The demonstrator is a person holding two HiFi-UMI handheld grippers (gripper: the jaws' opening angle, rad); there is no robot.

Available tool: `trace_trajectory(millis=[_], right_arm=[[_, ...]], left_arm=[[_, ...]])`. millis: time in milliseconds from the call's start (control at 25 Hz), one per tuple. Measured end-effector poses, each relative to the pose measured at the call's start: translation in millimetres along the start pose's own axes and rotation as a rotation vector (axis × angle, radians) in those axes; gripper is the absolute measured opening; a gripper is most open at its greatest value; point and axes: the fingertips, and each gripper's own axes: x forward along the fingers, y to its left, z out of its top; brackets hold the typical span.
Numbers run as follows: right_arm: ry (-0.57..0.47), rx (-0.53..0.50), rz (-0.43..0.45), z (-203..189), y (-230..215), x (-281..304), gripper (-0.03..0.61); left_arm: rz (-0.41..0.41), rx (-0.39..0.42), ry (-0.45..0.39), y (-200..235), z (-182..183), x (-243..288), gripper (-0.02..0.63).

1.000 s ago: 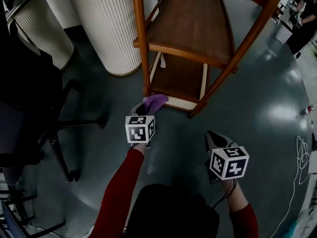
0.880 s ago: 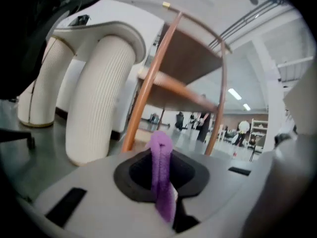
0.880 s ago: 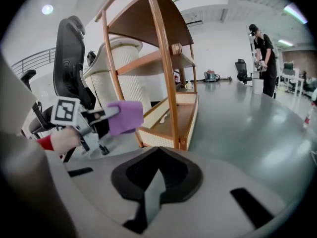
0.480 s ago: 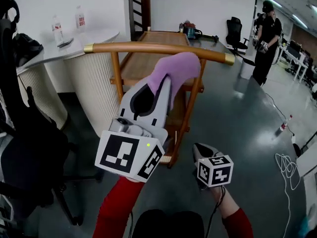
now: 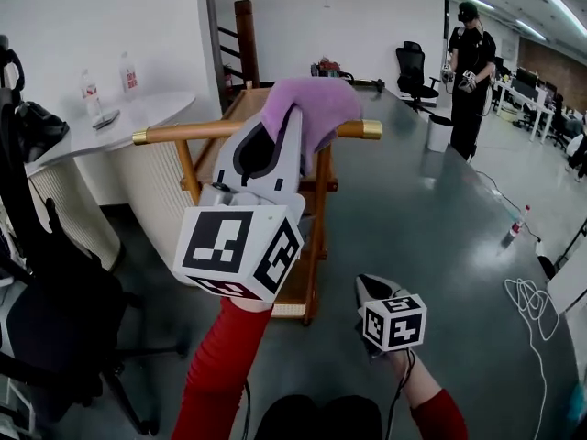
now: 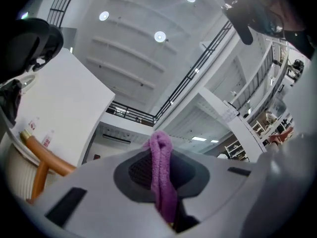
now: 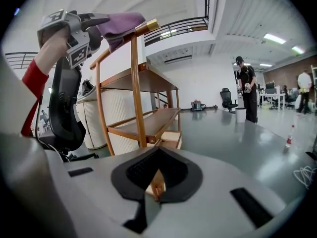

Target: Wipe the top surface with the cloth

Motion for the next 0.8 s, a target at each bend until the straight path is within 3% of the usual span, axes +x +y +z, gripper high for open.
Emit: trace_trajectory(millis=[200,360,680,800], right_arm=[[0.007,-0.012,-0.012,-17.2,-12.9,3.6,0.003],[0.068,-0.005,-0.011,-56.0,-16.8,11.3,0.003],[0.243,0.026,-0.007,-154.1,-23.0,30.5,0.003],[0.289,0.046,-0.002,-179.9,-20.9,33.4,0.003]], left_arm=[[0.000,0.035,0.063,-16.2,-51.0,-22.8,0.048],[0.004,0.008,0.182,-22.2,-128.8,-59.2,0.048],[0.074,-0.190,0.593,-29.7,-356.6,-179.5,0.048],[0.097,-0.211,0.757,-33.8,-435.8,-231.5,0.048]])
